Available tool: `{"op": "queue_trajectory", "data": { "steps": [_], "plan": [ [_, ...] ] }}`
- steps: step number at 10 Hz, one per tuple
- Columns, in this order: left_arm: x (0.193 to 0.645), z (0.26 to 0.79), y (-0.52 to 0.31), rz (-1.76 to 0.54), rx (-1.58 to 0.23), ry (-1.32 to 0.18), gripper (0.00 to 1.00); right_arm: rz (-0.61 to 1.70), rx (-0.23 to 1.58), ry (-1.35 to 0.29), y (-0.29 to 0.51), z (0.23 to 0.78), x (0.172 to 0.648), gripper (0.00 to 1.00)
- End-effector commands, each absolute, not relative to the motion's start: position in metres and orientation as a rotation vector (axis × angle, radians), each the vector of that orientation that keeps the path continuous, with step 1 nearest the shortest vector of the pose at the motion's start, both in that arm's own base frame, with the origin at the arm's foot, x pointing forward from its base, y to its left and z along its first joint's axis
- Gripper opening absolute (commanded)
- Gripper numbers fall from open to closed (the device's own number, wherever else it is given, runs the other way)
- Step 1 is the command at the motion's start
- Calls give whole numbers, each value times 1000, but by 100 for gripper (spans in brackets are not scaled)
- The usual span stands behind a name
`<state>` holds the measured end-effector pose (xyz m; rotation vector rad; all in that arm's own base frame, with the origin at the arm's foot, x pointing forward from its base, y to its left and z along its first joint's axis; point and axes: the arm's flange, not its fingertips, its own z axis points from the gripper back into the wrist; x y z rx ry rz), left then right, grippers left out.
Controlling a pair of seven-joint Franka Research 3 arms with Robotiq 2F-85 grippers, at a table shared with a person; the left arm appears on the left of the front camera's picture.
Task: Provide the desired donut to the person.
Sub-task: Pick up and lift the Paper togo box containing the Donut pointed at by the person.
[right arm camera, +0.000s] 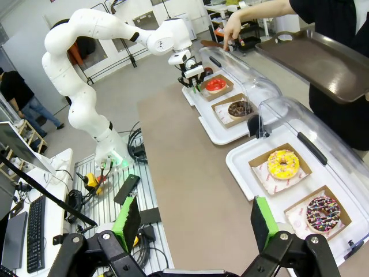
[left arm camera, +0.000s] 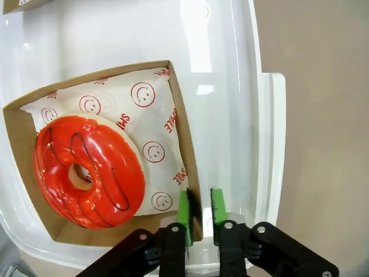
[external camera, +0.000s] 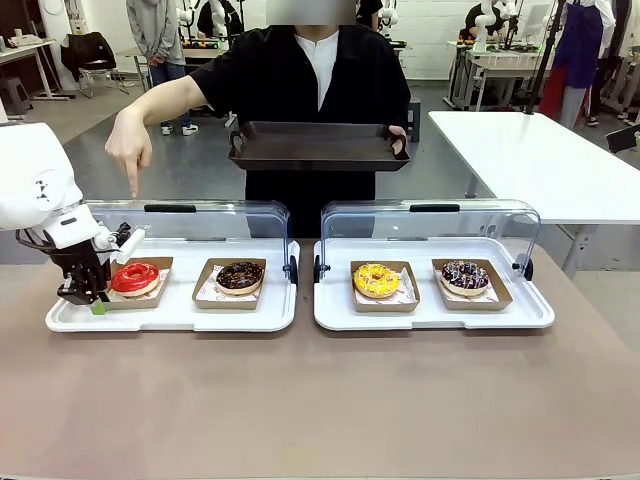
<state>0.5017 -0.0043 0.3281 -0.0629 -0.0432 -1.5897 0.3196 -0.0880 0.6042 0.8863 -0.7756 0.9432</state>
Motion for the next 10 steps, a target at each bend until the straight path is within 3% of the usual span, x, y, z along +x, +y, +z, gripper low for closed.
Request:
{"op": "queue_trajectory", "data": {
  "steps": [1, 10],
  "plan": [
    [505, 327, 0, -1619, -88, -56, 0, 953, 904, -795, -87, 605, 322, 100],
    [496, 341, -2, -1635, -26, -10, 0, 953, 904, -795, -87, 605, 322, 100]
  ]
}}
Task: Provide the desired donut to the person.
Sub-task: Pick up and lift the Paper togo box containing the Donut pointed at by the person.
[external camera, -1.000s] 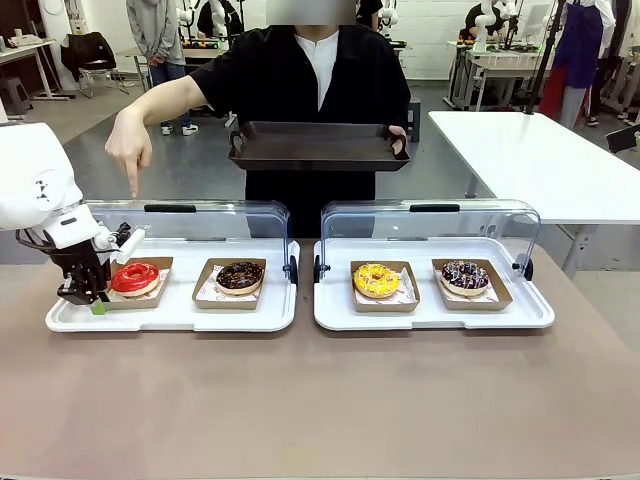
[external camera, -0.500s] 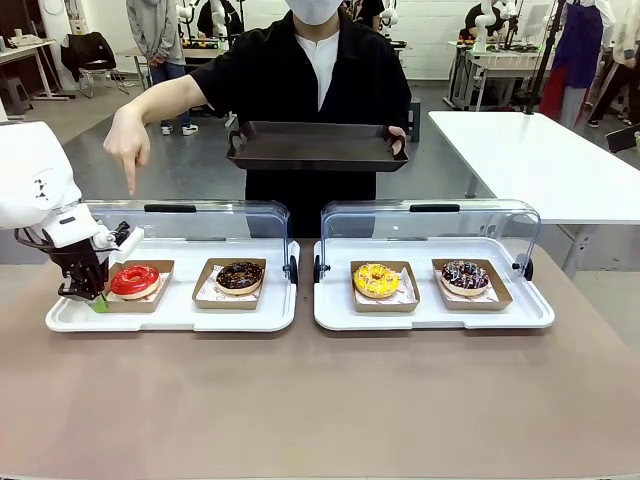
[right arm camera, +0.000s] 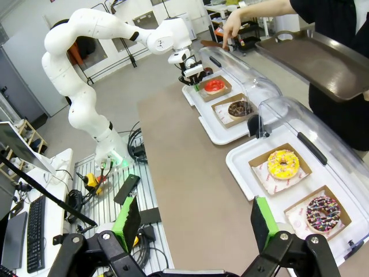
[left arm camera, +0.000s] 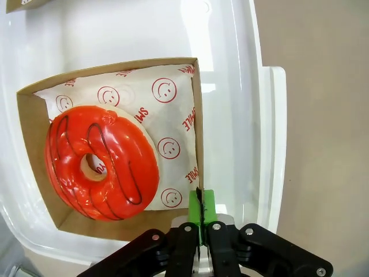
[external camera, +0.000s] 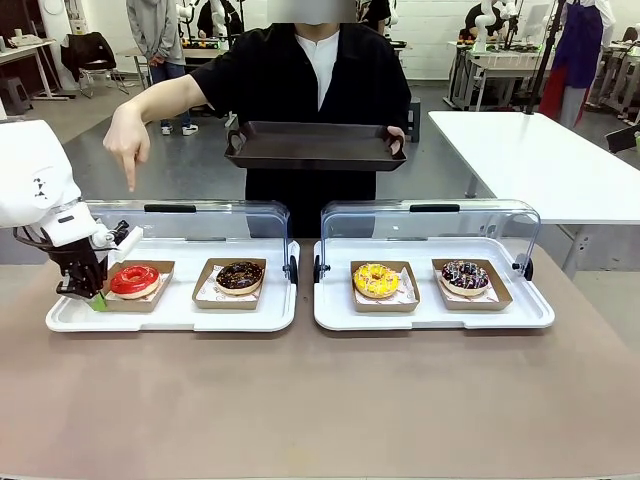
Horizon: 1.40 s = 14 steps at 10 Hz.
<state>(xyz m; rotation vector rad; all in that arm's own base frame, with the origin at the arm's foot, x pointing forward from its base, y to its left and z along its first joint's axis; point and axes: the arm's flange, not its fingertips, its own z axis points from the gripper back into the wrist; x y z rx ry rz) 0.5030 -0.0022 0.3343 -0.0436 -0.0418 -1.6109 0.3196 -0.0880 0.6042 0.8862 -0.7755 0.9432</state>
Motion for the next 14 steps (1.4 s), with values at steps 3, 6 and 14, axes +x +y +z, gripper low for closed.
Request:
{"op": "queue_trajectory", "data": {
  "steps": [3, 6, 14],
  "plan": [
    [451, 402, -16, -1640, 92, 119, 0, 953, 904, -795, -87, 605, 322, 100],
    [391, 470, -31, -1630, 126, 83, 0, 953, 904, -795, -87, 605, 322, 100],
    [376, 644, -72, -1529, 170, -229, 0, 953, 904, -795, -87, 605, 322, 100]
  ]
}}
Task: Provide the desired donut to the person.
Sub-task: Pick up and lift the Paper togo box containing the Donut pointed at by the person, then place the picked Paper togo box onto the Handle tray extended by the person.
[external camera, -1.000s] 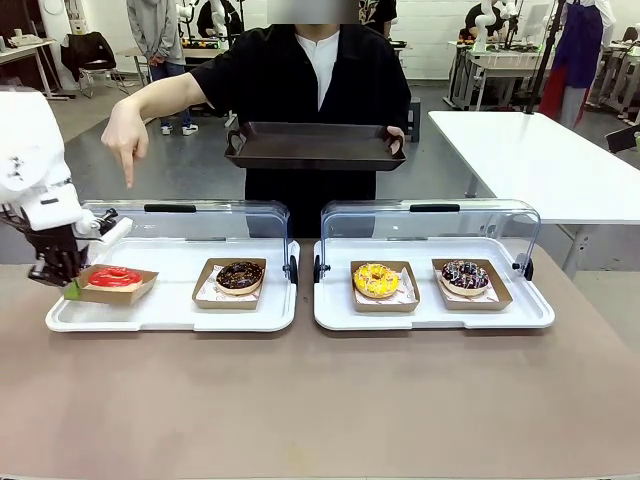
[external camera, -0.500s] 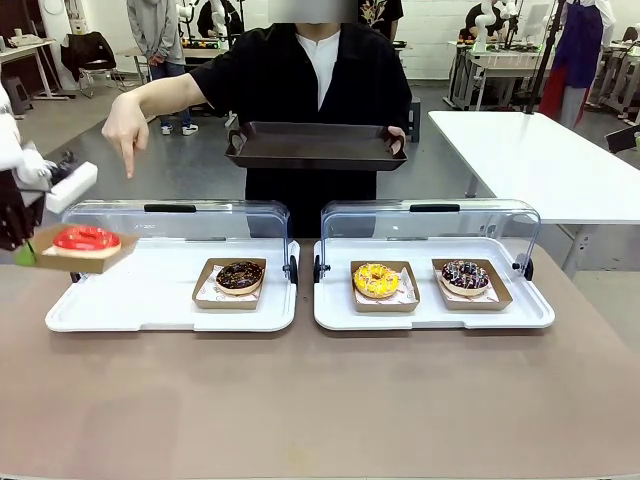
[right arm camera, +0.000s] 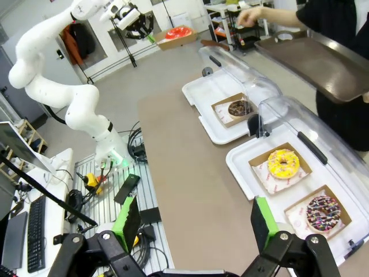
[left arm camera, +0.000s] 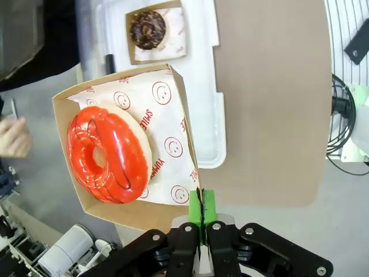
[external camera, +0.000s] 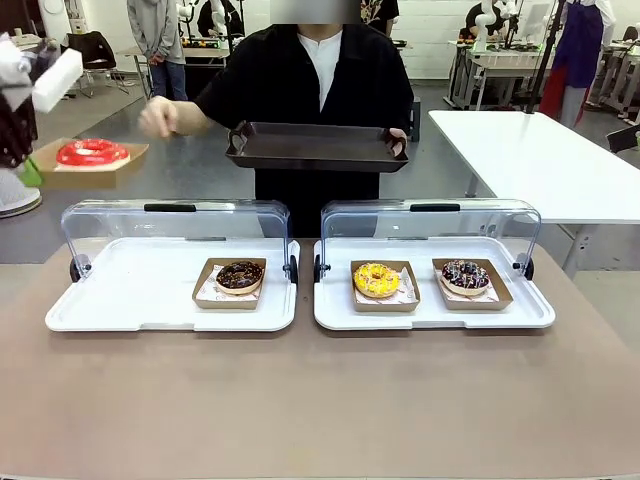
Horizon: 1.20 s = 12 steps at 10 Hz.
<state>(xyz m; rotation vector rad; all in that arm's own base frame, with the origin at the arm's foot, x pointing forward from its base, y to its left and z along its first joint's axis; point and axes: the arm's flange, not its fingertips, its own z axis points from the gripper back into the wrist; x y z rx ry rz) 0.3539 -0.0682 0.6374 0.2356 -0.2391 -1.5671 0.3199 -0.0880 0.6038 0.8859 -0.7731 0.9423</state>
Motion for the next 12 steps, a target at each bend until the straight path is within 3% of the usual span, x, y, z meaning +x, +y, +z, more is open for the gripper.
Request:
{"op": "queue_trajectory", "data": {
  "steps": [1, 4, 12],
  "plan": [
    [390, 649, -70, -1521, 110, -226, 0, 953, 904, -795, -87, 605, 322, 100],
    [415, 651, -65, -1506, 96, -233, 0, 953, 904, -795, -87, 605, 322, 100],
    [405, 643, -66, -1523, 127, -229, 0, 953, 904, -795, -87, 605, 322, 100]
  ]
}}
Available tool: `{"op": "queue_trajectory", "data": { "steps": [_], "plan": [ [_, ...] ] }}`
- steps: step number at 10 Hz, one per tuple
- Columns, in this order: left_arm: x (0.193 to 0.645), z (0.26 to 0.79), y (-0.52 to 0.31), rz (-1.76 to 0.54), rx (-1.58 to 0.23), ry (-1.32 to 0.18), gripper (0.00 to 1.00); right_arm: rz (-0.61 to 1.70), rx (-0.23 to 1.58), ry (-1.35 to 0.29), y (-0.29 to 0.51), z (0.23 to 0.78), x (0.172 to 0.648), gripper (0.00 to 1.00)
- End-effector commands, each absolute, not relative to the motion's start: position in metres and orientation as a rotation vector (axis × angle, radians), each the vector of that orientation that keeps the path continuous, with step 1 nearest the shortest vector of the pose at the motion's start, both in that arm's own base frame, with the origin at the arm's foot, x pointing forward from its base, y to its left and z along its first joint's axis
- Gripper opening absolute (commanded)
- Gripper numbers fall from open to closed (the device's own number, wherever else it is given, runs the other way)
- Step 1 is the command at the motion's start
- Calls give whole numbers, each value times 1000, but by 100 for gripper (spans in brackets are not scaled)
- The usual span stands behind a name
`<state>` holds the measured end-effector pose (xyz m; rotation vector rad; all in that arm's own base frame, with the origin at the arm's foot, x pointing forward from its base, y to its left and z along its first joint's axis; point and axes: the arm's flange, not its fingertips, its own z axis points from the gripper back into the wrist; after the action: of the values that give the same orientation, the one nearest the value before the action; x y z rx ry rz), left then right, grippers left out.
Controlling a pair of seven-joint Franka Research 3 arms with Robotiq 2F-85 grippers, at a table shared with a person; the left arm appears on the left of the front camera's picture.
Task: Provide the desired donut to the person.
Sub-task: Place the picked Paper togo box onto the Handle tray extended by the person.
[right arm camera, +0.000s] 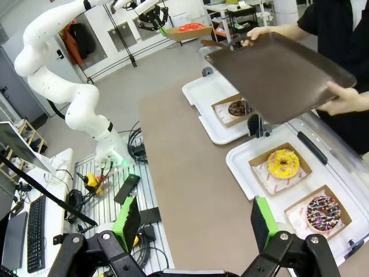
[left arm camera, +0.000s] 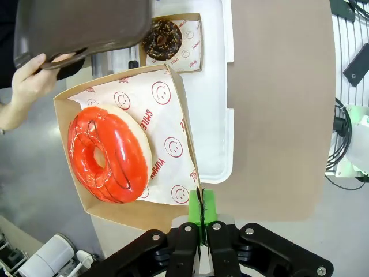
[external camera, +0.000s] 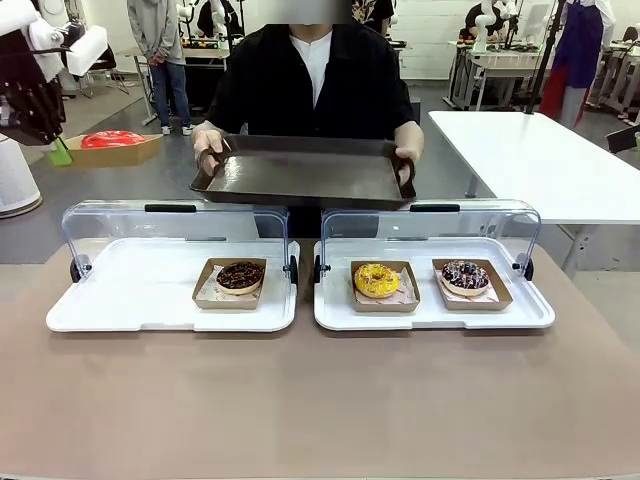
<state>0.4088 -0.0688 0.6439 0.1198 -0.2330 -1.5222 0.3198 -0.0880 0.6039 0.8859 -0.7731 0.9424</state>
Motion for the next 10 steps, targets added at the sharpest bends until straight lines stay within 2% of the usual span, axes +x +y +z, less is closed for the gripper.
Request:
{"op": "queue_trajectory", "data": {
  "steps": [1, 3, 5, 10],
  "plan": [
    [409, 644, -69, -1522, 120, -233, 1, 953, 904, -795, -87, 605, 322, 100],
    [428, 690, -100, -1601, 129, -222, 1, 953, 904, -795, -87, 605, 322, 100],
    [437, 699, -150, -1683, 100, -234, 1, 953, 904, -795, -87, 605, 322, 100],
    [490, 658, -220, -1715, 119, -196, 1, 953, 904, -795, -87, 605, 322, 100]
  ]
}}
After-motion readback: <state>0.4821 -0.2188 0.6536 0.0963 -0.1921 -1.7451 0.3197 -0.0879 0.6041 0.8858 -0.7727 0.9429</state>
